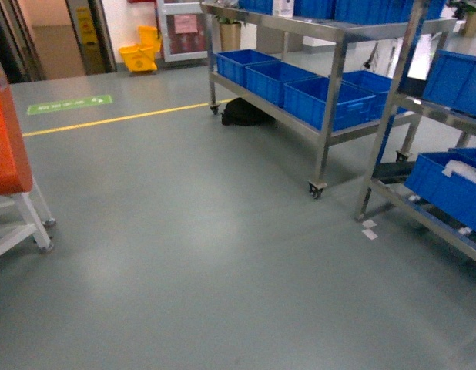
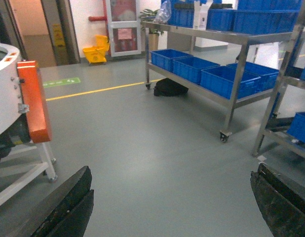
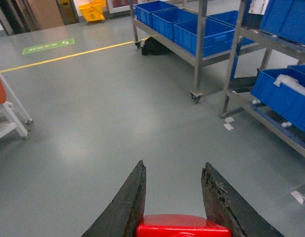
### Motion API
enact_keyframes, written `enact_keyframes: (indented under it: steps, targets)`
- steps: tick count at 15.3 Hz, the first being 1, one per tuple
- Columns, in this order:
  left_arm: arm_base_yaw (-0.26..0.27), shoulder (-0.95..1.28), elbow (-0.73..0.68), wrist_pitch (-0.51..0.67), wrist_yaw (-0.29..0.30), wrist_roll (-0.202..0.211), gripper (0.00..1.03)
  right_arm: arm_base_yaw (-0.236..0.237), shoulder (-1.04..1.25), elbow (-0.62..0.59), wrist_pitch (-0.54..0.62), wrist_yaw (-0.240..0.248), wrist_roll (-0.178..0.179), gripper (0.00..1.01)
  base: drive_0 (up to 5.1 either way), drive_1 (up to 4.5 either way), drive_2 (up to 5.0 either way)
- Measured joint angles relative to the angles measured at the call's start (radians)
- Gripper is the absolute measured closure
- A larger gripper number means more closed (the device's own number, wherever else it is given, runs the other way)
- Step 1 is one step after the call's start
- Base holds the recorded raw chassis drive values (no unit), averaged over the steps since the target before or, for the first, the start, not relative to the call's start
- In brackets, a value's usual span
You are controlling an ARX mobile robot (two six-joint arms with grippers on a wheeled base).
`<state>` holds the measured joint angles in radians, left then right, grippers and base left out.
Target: Pick red block from blue box to shelf
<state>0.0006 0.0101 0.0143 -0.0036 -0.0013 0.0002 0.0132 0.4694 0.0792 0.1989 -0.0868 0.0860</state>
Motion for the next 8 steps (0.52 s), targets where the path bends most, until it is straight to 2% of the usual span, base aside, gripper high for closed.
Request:
enact_keyframes:
  steps: [8]
  targets:
    - [0.000,0.000,0.000,0.000,0.001,0.000,0.05,0.000,0.000,0.000,0.000,0.000,0.000,0.73,-1.5,-1.53,-1.5]
